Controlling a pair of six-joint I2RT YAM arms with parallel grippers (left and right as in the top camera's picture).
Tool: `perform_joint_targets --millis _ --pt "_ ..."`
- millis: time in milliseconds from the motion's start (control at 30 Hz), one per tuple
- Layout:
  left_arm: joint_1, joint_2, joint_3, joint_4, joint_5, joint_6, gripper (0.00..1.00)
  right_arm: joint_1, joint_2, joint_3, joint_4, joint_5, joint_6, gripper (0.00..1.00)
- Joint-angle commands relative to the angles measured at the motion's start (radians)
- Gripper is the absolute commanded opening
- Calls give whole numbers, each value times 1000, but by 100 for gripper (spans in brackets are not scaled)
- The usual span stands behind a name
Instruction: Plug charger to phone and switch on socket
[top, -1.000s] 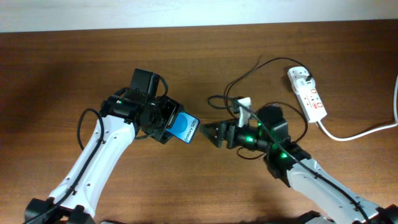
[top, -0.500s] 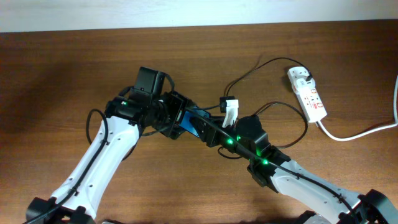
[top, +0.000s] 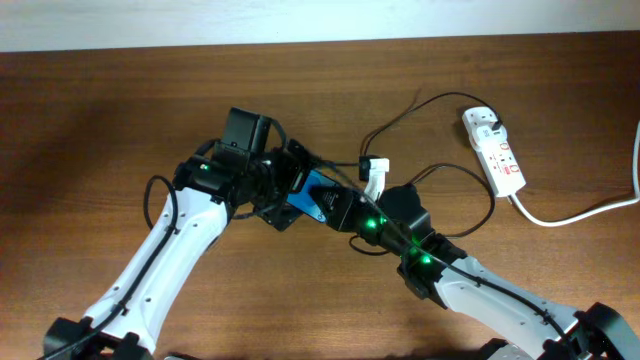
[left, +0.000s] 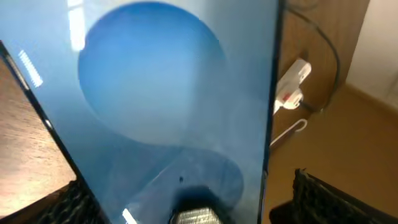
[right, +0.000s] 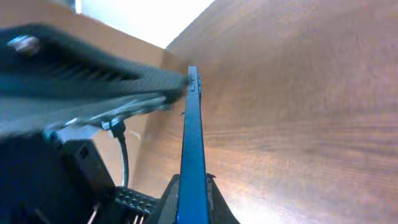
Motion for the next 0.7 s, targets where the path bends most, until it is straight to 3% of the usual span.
perform_joint_targets --millis 0,233,367,433,500,667 --pt "-3 -31 15 23 15 170 99 -17 -3 12 -19 -57 151 4" --pt "-4 -266 15 45 -146 561 99 -261 -3 12 -96 -455 426 4" --pt "-4 -323 14 -93 -339 581 99 -290 -2 12 -152 -566 590 4" --pt "-4 -323 14 -91 -356 623 99 -290 -2 12 -155 -568 595 4" --pt "-4 -323 14 -105 -354 778 99 -290 -2 12 -154 -572 595 4" --pt "-4 -323 10 -115 -311 795 99 -290 -2 12 -154 -561 595 4"
